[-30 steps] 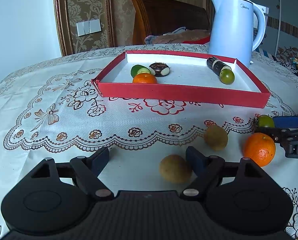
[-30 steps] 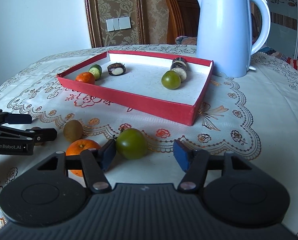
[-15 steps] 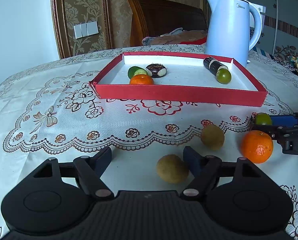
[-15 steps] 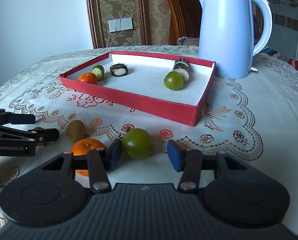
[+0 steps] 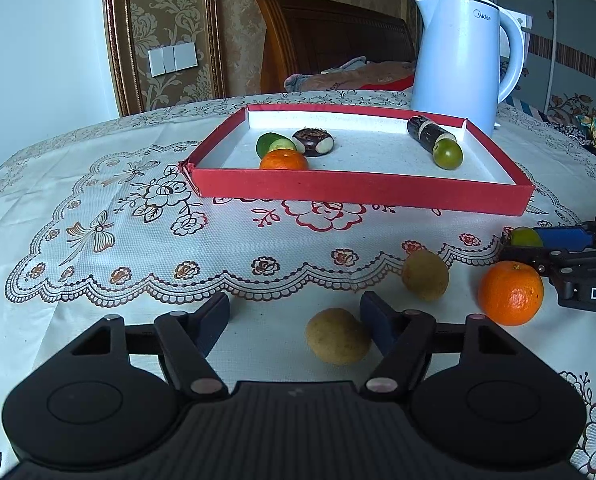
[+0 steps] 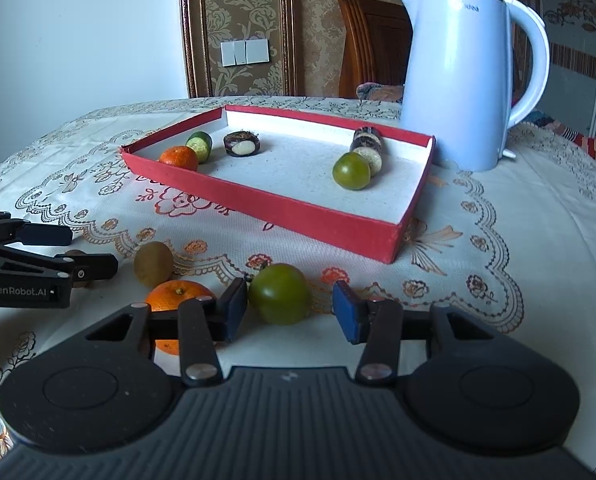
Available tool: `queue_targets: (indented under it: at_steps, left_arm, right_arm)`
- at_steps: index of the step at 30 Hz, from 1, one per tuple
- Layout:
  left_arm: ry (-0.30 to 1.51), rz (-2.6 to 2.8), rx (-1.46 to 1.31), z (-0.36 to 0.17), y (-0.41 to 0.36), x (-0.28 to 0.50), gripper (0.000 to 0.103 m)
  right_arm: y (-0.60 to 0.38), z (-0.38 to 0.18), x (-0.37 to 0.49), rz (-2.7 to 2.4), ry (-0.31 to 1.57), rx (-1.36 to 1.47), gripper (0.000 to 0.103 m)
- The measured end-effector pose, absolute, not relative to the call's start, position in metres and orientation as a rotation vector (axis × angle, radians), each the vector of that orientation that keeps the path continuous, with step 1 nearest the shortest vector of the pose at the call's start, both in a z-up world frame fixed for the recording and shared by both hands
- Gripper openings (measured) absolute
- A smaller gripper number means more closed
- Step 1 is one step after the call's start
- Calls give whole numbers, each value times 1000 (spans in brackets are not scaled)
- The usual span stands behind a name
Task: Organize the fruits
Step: 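Close the left gripper on the kiwi while the right gripper closes on the green tomato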
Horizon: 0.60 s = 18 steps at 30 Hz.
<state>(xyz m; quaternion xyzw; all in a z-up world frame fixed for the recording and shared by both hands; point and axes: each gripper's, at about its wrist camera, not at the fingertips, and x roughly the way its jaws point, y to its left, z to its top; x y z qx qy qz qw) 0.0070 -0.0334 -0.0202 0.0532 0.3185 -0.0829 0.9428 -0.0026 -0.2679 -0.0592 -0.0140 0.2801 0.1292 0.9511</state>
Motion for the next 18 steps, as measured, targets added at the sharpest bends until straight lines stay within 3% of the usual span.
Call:
queue_targets:
  at_steps: [3,10,18]
  left_arm:
    - [649,-172,107,-20,-34,7,71]
    - [648,-177,107,-20,-34,6,69]
    - [634,-206,118,-19,-36,3,42]
  right_arm:
    - [-265,-59,-3,279,564,-40,33]
    - [-266,-59,-2,283,566,-31,32]
    - [-265,-59,-3,277,564,-37,31]
